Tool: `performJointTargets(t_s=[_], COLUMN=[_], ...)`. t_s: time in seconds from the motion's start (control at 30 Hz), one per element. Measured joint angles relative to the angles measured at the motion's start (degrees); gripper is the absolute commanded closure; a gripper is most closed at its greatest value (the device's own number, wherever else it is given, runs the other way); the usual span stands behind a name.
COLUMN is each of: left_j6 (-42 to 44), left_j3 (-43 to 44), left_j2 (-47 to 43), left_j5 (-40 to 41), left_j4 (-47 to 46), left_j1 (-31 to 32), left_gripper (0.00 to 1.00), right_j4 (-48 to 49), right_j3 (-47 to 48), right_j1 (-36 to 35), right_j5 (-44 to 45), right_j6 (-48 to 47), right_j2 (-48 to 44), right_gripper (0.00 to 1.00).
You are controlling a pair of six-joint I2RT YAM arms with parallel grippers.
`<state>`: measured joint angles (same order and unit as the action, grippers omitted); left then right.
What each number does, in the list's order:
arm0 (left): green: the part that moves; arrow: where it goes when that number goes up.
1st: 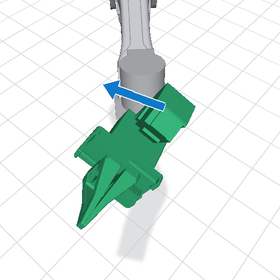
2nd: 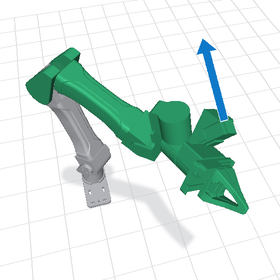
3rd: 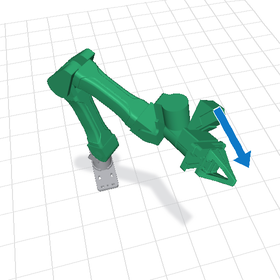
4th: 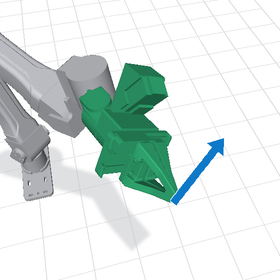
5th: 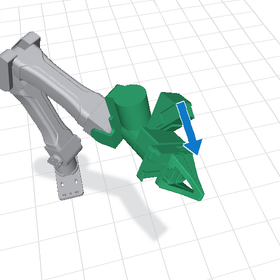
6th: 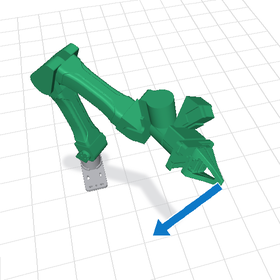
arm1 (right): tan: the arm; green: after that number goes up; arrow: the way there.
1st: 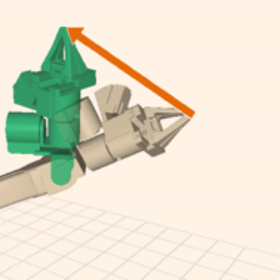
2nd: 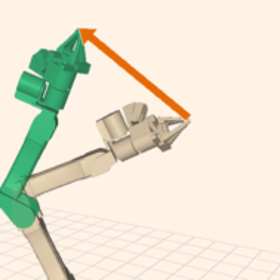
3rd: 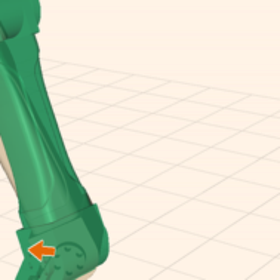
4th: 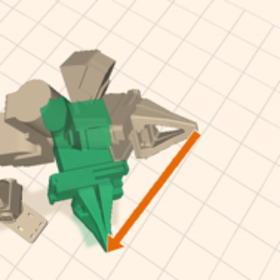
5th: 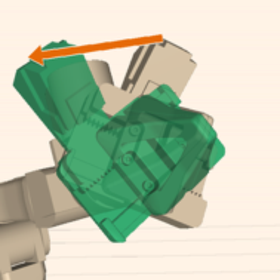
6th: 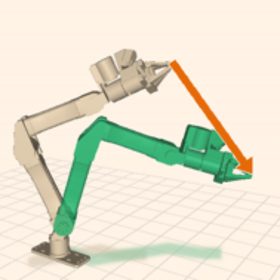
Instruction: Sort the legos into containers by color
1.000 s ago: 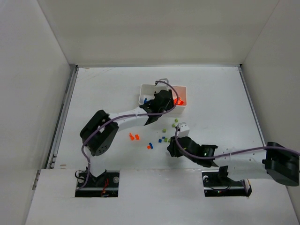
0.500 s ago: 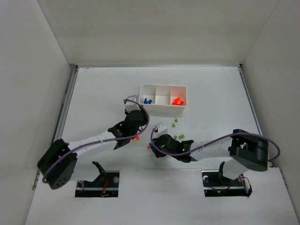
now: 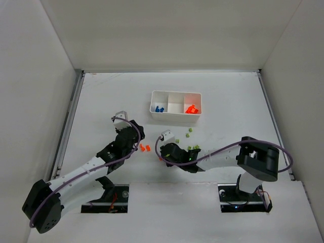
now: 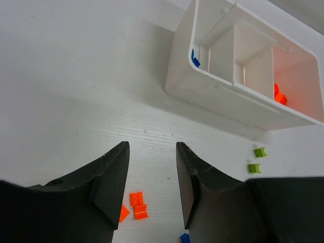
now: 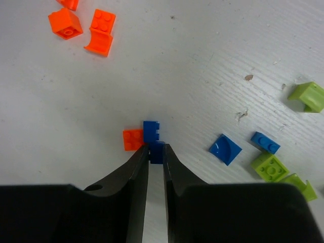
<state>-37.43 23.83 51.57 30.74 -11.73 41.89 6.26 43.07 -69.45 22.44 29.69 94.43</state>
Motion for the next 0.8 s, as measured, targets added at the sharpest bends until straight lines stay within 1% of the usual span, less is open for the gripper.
performJointTargets(t_s=[0.2, 0.4, 0.53, 0.67, 0.8], left_j6=[-1.46, -2.75, -3.78, -4.74, -5.68], left_j3=[-2.14, -3.37, -4.11, -4.70, -4.72], left_j2=[-2.58, -2.67, -2.67, -1.90, 0.39], left_j5=[0.02, 0.63, 2.38, 3.65, 4.31], left_j4=[5.33, 9.62, 11.63, 12.59, 12.66], left_j1=[-0.02, 3.06, 6.21, 8.70, 10.86], left_gripper=[0.61, 0.65, 0.65, 0.65, 0.66], right_j4=[-3.34, -4.83, -4.61, -3.04, -1.09], right_j3=[0.66, 2.03, 6.95, 12.48, 19.78], right_j1=[0.00, 1.66, 6.32, 12.41, 18.38], right_j5=[0.92, -0.59, -1.31, -1.92, -2.27], right_j6=[-1.05, -2.71, -5.33, -7.61, -9.35], right_j2=[-0.94, -5.01, -5.22, -5.09, -1.92], right_gripper=[0.81, 0.81, 0.81, 0.81, 0.81])
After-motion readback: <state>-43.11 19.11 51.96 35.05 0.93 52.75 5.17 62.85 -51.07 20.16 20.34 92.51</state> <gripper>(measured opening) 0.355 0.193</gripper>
